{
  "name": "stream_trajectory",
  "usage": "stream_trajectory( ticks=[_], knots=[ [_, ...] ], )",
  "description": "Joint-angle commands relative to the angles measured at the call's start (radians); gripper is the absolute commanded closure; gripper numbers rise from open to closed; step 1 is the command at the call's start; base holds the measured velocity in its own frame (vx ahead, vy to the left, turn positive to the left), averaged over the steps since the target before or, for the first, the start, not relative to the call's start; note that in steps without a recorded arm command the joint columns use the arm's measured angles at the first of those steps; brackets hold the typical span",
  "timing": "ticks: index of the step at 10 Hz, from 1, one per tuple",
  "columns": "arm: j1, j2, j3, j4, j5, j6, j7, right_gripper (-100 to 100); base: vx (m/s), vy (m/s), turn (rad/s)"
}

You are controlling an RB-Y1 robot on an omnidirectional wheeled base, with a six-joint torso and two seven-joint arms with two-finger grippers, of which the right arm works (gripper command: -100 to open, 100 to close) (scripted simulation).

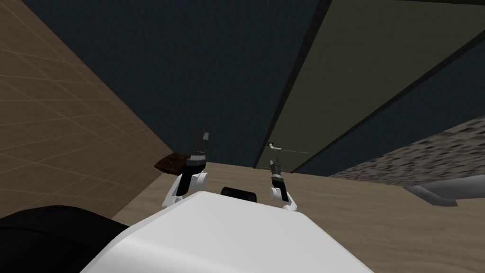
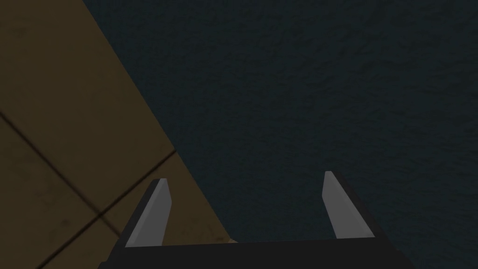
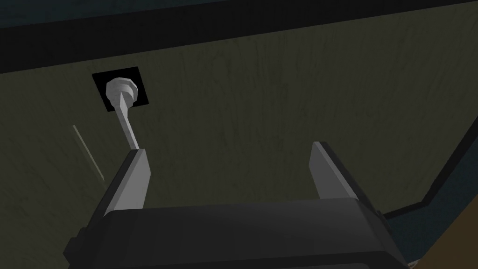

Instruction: Pull the door open

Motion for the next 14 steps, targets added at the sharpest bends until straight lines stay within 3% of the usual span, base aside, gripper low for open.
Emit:
stream_trajectory(
  ticks=[1,14],
  knots=[
    [-0.012,-0.003,0.004,0.036,-0.010,0.000,0.005,-100,0.048,-0.095,0.095],
    [-0.111,-0.038,0.037,0.355,-0.086,-0.044,0.025,-100,0.049,-0.109,0.102]
  ],
)
